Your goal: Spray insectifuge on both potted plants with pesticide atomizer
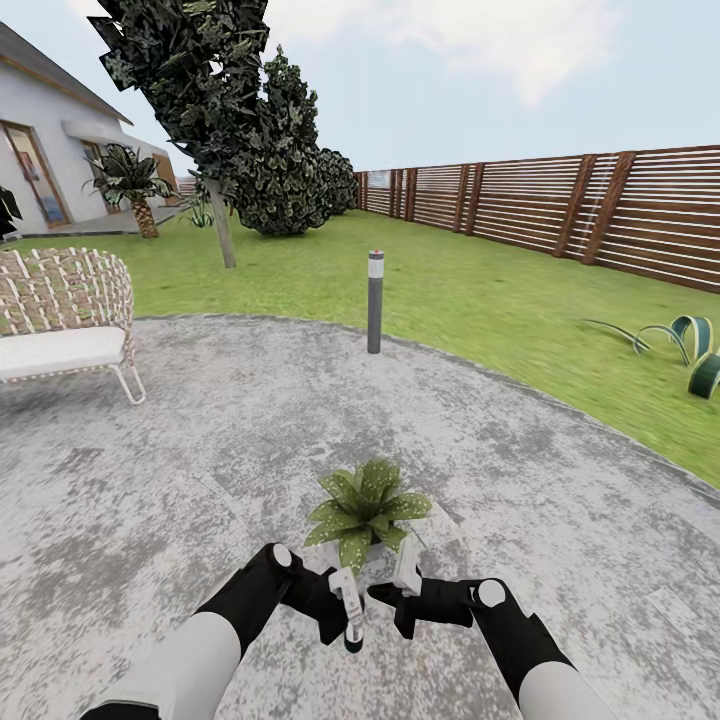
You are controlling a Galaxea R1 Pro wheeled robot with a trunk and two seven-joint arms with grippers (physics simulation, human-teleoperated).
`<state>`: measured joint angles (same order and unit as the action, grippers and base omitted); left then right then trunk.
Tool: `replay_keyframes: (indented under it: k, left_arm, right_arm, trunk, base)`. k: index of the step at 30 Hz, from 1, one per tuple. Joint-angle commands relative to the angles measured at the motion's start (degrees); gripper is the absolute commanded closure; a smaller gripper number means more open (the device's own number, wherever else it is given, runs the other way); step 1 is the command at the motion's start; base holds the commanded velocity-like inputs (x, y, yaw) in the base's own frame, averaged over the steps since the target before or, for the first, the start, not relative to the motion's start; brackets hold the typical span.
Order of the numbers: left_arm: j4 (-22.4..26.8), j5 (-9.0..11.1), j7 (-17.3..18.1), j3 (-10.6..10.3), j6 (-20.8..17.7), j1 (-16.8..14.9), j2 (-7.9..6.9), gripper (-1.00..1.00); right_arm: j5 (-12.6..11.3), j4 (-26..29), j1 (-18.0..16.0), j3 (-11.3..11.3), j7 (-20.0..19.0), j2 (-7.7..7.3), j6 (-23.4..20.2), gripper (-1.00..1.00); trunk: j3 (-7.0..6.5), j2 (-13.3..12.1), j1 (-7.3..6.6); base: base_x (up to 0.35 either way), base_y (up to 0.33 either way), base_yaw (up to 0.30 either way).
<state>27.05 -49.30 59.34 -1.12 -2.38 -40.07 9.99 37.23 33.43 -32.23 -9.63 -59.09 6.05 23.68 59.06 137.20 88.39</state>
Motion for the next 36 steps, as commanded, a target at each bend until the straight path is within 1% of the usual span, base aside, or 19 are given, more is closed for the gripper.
replay_keyframes:
  k: [1,12,19,22,23,25,26,29,36]
  left_arm:
    - [0.1,-0.1,0.2,0.0,-0.3,0.0,0.01,1.0]
    - [0.1,0.1,0.3,0.0,-0.2,0.1,0.01,1.0]
    - [-0.8,0.2,0.3,0.0,-0.2,0.1,0.01,1.0]
    - [-0.9,0.2,0.3,0.0,0.7,0.1,0.01,1.0]
    - [-0.9,0.4,0.3,0.0,0.9,0.1,0.01,1.0]
    - [-0.9,2.8,0.3,0.0,1.2,0.1,0.01,1.0]
    - [-0.9,3.5,0.3,0.0,1.3,0.1,0.01,1.0]
    - [-0.9,4.1,0.3,0.0,1.3,0.1,0.01,1.0]
    - [-1.3,4.2,0.3,0.0,1.3,0.1,0.01,1.0]
  right_arm:
    - [0.5,0.1,0.0,-0.5,-0.3,0.1,0.2,1.0]
    - [0.5,0.1,0.0,-0.5,-0.3,0.1,0.2,1.0]
    - [0.5,0.1,0.0,-0.5,-0.3,0.1,0.2,1.0]
    - [0.5,0.1,0.0,-0.5,-0.3,0.1,0.2,1.0]
    - [0.5,0.1,-0.1,-0.5,-0.3,0.1,0.2,1.0]
    - [0.5,0.1,0.0,-0.5,-0.3,0.1,0.2,1.0]
    - [0.5,0.1,0.0,-0.5,-0.3,0.1,0.2,1.0]
    - [0.5,0.1,0.0,-0.5,-0.3,0.1,0.2,1.0]
    - [0.5,0.1,0.0,-0.5,-0.3,0.1,0.2,1.0]
  trunk:
    - [0.05,0.0,-0.01]
    - [0.05,0.0,-0.01]
    - [0.05,0.0,-0.01]
    - [0.05,0.0,-0.01]
    - [0.05,0.0,-0.01]
    - [0.05,0.0,-0.01]
    - [0.05,0.0,-0.01]
    - [0.05,0.0,-0.01]
    - [0.05,0.0,-0.01]
  base:
    - [0.0,0.0,0.0]
    - [0.0,0.0,0.0]
    - [0.0,0.0,0.0]
    - [0.0,0.0,0.0]
    - [0.0,0.0,0.0]
    - [0.0,0.0,0.0]
    - [0.0,0.0,0.0]
    - [0.0,0.0,0.0]
    - [0.0,0.0,0.0]
